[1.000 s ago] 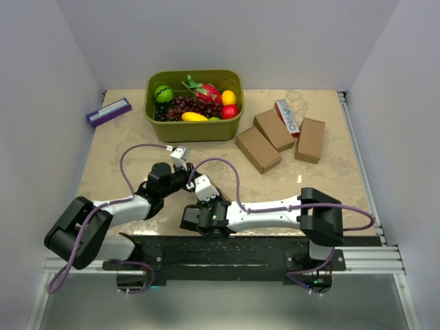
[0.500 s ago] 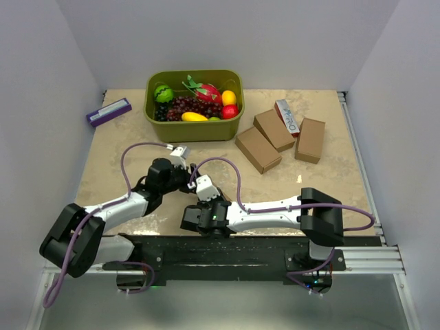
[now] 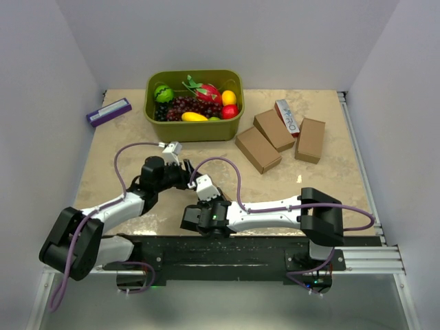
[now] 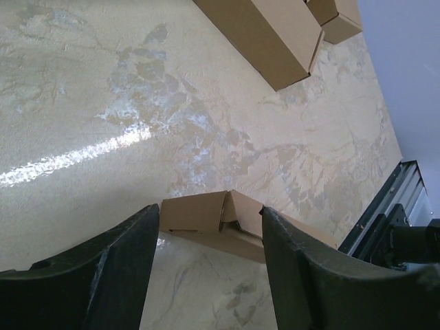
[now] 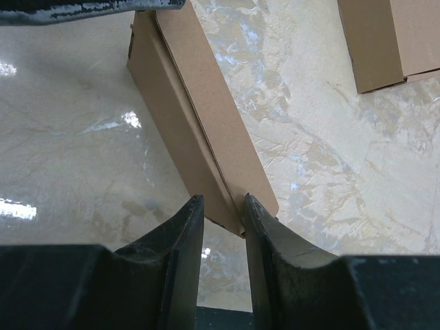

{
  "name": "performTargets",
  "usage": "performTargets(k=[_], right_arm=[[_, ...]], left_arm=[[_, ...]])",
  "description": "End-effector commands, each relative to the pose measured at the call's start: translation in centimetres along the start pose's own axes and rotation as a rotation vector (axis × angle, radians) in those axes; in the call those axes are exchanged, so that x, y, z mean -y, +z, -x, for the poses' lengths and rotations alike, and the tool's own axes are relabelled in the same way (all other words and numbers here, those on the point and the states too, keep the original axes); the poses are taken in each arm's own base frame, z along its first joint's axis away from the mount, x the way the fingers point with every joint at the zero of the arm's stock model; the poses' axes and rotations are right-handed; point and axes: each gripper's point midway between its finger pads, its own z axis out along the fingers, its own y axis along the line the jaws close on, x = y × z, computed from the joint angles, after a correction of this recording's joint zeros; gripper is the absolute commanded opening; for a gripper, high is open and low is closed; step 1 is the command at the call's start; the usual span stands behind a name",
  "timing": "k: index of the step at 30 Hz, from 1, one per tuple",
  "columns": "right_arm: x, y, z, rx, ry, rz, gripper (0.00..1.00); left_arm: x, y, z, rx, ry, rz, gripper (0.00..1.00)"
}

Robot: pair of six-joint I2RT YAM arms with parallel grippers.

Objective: Fold the paper box

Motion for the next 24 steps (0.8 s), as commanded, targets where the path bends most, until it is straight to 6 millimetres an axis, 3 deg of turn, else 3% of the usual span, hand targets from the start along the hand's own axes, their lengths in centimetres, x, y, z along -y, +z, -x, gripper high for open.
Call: performTargets(k=[1,9,24], right_arm=[[-1.7,0.6,-5.6,-0.201,0.000,0.059,0.33],[-1.5,0.7,-5.7,-0.204,0.004,0.055,0.33],[-1.3,0.6,-5.8,-0.204,0.009,0.047,0.32]], left_arm=[[0.5,0.3,0.7,0.023,-0.004,-0.038,0.64],[0.3,1.0,0.4,0.016,-0.020,-0.058,0.57],[-1.4,0.8,-3.7,-0.057,-0.087,-0.047,0.37]])
